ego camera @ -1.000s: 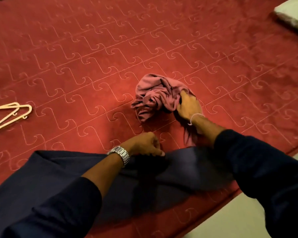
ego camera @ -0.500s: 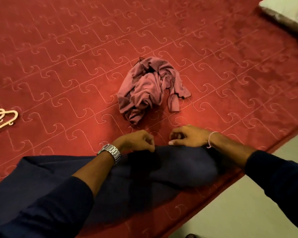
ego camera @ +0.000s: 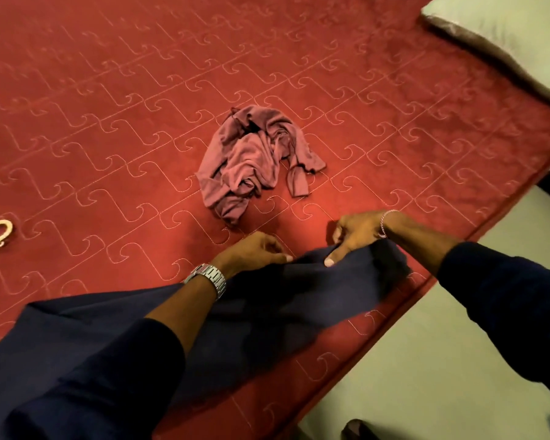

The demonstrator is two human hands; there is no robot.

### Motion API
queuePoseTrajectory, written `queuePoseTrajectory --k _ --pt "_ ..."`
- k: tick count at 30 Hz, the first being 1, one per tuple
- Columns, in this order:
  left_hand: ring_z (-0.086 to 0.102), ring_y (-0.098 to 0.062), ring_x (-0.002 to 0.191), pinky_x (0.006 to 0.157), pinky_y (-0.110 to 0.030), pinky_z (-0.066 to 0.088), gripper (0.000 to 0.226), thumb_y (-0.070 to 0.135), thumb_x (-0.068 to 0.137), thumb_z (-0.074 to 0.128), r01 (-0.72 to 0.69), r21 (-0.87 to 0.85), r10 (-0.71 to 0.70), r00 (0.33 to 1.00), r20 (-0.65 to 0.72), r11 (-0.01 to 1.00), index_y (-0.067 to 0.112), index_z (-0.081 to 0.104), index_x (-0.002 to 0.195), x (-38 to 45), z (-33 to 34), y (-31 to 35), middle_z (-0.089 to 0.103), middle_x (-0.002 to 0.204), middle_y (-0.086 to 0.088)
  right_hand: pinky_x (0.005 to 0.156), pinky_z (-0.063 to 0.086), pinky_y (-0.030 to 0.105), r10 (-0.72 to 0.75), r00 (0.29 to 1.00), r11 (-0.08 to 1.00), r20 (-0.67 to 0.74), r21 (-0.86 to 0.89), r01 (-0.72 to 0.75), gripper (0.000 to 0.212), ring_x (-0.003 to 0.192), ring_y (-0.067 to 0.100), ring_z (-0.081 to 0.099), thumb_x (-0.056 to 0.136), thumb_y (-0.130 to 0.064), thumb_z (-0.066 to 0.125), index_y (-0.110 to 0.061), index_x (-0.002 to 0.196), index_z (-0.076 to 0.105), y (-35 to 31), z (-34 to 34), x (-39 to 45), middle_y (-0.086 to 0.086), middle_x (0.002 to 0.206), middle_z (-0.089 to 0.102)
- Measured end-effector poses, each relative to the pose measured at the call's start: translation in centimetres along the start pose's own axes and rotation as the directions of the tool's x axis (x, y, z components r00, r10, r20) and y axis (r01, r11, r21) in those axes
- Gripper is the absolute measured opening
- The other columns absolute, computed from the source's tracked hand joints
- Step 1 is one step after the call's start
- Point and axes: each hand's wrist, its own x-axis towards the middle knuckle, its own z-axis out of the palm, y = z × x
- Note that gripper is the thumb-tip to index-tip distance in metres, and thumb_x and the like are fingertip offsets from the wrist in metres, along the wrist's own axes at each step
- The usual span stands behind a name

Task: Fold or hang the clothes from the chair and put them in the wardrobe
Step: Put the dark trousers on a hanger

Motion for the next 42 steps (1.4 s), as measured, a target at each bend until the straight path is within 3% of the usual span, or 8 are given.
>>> queuePoseTrajectory --k 6,10,13,19,22,28,37,42 --pt "0.048 0.000 0.055 0.057 -0.020 0.039 0.024 0.033 0.086 0.078 -0.092 0.176 0.111 0.988 -0.104 0.980 0.010 0.074 0.082 0.2 1.2 -0.6 0.057 0.065 0.010 0.059 0.043 0.030 -0.043 0.974 0.999 -0.223 -0.025 0.038 0.065 0.060 0.020 0.048 0.066 -0.078 0.071 -0.016 0.068 0.052 2.3 1.2 -0.6 -0.001 0.061 0.054" --pt "0.047 0.001 0.052 0.054 -0.015 0.037 0.018 0.030 0.091 0.073 -0.100 0.144 0.124 0.978 -0.167 0.984 0.016 0.072 0.079 0.9 1.2 -0.9 0.059 0.063 0.008 0.063 0.042 0.023 -0.048 0.975 0.997 -0.219 0.048 0.060 0.036 0.065 0.015 0.049 0.092 -0.047 0.067 -0.014 0.078 0.066 4.5 1.1 -1.0 -0.003 0.067 0.057" --pt "0.046 0.004 0.048 0.053 -0.014 0.037 0.019 0.030 0.093 0.070 -0.080 0.118 0.103 0.974 -0.202 0.990 0.016 0.071 0.080 1.3 1.2 -1.3 0.058 0.062 0.010 0.071 0.048 0.031 -0.020 0.986 0.992 -0.164 0.116 0.040 0.025 0.066 0.012 0.049 0.093 -0.032 0.069 -0.010 0.083 0.073 6.0 0.3 -1.2 -0.001 0.068 0.060" --pt "0.052 0.009 0.052 0.058 -0.009 0.039 0.016 0.024 0.089 0.075 -0.085 0.114 0.106 0.975 -0.196 0.990 0.021 0.069 0.075 1.6 1.1 -1.6 0.063 0.063 0.013 0.076 0.052 0.028 0.041 0.993 0.992 -0.112 0.124 -0.027 0.041 0.068 0.007 0.060 0.071 -0.063 0.079 -0.023 0.080 0.078 6.8 -0.9 -1.8 -0.002 0.080 0.075" --pt "0.061 -0.001 0.060 0.062 -0.022 0.049 0.023 0.031 0.074 0.088 -0.078 0.101 0.089 0.990 -0.113 0.992 0.016 0.072 0.080 1.8 1.0 -1.6 0.072 0.071 0.003 0.090 0.052 0.032 0.041 0.999 0.994 -0.025 0.098 -0.038 0.038 0.082 0.008 0.064 0.072 -0.065 0.077 -0.029 0.084 0.079 7.2 -0.7 -2.0 -0.010 0.085 0.075" --pt "0.062 -0.001 0.068 0.063 -0.019 0.050 0.040 0.042 0.060 0.094 -0.082 0.246 0.073 0.996 0.042 0.966 0.024 0.074 0.090 1.7 0.5 -0.6 0.071 0.082 0.009 0.090 0.042 0.023 0.075 0.995 0.994 0.063 0.071 -0.080 0.041 0.100 0.002 0.062 0.075 -0.066 0.073 -0.034 0.101 0.078 7.4 -1.7 -3.2 -0.020 0.101 0.073" --pt "0.067 -0.015 0.075 0.068 -0.026 0.047 0.013 0.035 0.082 0.080 -0.090 0.396 0.145 0.983 -0.111 0.914 0.024 0.075 0.087 2.6 0.9 -1.2 0.067 0.076 0.011 0.106 0.046 0.031 -0.012 0.994 0.965 0.106 0.260 -0.016 0.048 0.106 0.007 0.068 0.064 -0.065 0.079 -0.035 0.102 0.078 8.9 -2.1 -3.1 -0.016 0.104 0.075" --pt "0.062 0.001 0.074 0.064 -0.022 0.050 0.058 0.074 0.058 0.076 -0.131 0.388 0.231 0.947 -0.223 0.912 0.032 0.066 0.096 1.8 1.4 -0.7 0.066 0.082 0.018 0.069 0.048 0.021 -0.071 0.989 0.938 -0.128 0.328 0.110 0.019 0.065 -0.002 0.056 0.095 -0.031 0.067 -0.019 0.081 0.072 10.2 -1.3 -1.9 -0.016 0.070 0.066"
